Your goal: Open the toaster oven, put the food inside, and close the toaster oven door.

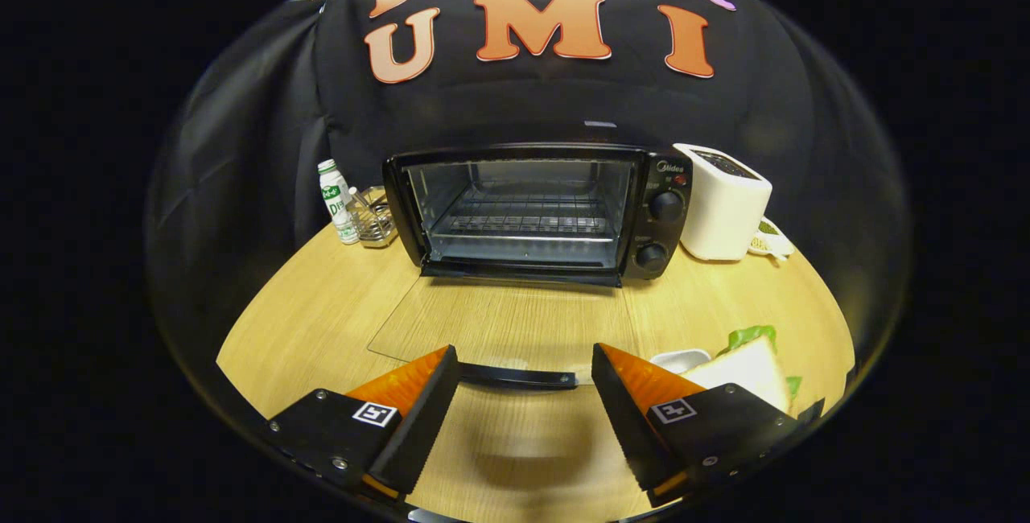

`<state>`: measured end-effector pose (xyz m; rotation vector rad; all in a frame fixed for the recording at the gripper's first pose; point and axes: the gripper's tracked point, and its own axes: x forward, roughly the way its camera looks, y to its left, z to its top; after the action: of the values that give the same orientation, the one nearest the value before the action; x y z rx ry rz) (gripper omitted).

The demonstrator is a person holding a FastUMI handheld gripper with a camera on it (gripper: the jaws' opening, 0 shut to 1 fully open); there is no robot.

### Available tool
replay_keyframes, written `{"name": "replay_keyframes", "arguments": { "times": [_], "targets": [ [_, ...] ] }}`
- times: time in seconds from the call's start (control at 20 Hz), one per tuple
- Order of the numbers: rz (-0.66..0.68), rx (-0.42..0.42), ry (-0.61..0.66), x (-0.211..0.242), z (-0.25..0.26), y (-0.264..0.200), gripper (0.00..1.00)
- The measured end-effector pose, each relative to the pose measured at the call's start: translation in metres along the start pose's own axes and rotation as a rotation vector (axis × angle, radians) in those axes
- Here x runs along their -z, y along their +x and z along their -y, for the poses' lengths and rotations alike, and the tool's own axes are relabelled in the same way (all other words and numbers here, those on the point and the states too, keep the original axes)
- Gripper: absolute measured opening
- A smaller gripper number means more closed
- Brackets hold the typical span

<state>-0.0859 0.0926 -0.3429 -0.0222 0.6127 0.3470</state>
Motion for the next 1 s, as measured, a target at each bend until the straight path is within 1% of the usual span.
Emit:
{"name": "replay_keyframes", "arguments": {
  "times": [0.1, 0.3, 0.5, 0.65, 0.75, 0.85, 1.0],
  "targets": [
    [-0.022, -0.027, -0.018, -0.008, 0.018, -0.015, 0.98],
    [-0.068, -0.02, -0.096, -0.019, 0.062, -0.039, 0.98],
    [-0.162, -0.023, -0.122, -0.01, 0.097, -0.056, 0.98],
    [-0.244, -0.039, -0.039, 0.007, 0.123, -0.06, 0.99],
    [-0.3, -0.03, 0.031, 0.02, 0.143, -0.059, 0.99],
    [-0.357, -0.022, 0.13, 0.035, 0.159, -0.058, 0.98],
    [-0.401, -0.041, 0.284, 0.053, 0.173, -0.047, 1.0]
  ]
}}
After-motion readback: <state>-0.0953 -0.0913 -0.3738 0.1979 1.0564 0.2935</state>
